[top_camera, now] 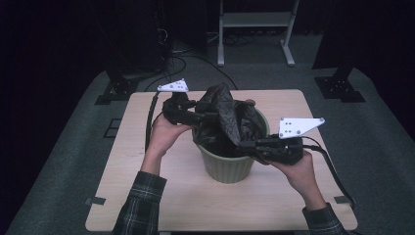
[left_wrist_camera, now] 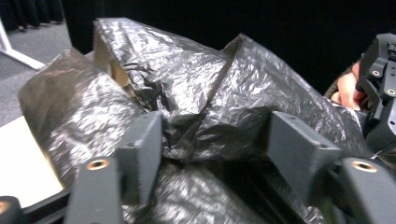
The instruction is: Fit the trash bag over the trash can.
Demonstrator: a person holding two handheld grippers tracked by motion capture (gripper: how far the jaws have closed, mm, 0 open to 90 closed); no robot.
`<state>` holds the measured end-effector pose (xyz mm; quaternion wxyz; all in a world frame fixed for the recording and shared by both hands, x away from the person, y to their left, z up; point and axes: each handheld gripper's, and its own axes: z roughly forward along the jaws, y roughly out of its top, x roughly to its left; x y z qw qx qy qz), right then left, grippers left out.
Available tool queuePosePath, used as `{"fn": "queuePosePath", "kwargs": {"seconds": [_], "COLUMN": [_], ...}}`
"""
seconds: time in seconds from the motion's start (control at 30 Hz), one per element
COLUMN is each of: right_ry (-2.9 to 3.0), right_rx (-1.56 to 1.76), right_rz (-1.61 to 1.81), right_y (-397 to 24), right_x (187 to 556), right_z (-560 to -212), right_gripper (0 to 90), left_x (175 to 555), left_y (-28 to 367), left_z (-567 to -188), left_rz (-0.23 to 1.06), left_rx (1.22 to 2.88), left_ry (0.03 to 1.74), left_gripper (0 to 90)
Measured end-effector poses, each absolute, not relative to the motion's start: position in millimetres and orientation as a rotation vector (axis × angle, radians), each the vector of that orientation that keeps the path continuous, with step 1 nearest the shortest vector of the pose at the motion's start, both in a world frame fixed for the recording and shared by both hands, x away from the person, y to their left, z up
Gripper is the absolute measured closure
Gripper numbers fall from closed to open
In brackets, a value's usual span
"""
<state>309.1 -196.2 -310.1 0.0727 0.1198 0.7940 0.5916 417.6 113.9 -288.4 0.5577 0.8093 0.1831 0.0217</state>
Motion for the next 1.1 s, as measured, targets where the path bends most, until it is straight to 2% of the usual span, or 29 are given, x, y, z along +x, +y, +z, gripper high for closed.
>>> {"fn": "queuePosePath", "kwargs": {"seconds": [0.1,0.17,0.2,0.23,0.33,0.57,0.8,0.83,0.87,0.93,0.97,1.03,1.1], "right_ry": [2.396,2.401,2.409,2.411,2.392,2.250,2.302,2.323,2.349,2.385,2.396,2.394,2.389], "right_rx": [0.361,0.365,0.363,0.362,0.371,0.436,0.524,0.524,0.527,0.498,0.483,0.464,0.460], "right_rz": [1.770,1.758,1.744,1.740,1.737,1.763,1.800,1.804,1.789,1.749,1.732,1.699,1.694], "right_y": [-193,-190,-188,-187,-188,-208,-205,-202,-197,-191,-189,-188,-190], "right_x": [310,311,311,312,310,325,362,365,368,367,366,363,359], "right_z": [-313,-315,-316,-316,-313,-279,-275,-278,-282,-287,-289,-292,-293], "right_gripper": [90.0,89.2,81.6,74.4,66.4,62.6,49.1,49.2,55.6,76.6,84.3,89.7,90.0], "left_x": [415,411,409,406,396,373,364,364,364,363,363,363,364], "left_y": [108,105,104,101,94,81,75,75,75,76,77,80,86], "left_z": [-288,-286,-285,-284,-282,-281,-285,-286,-286,-286,-287,-289,-290], "left_rz": [0.061,0.096,0.110,0.135,0.173,0.210,0.208,0.207,0.207,0.206,0.205,0.205,0.205], "left_rx": [1.914,1.931,1.934,1.946,1.989,2.049,2.060,2.053,2.052,2.058,2.061,2.067,2.060], "left_ry": [0.363,0.321,0.310,0.279,0.220,0.112,0.085,0.081,0.083,0.089,0.096,0.117,0.137], "left_gripper": [69.4,80.8,84.7,85.9,86.4,86.2,85.6,85.5,85.3,84.5,83.8,79.5,75.3]}}
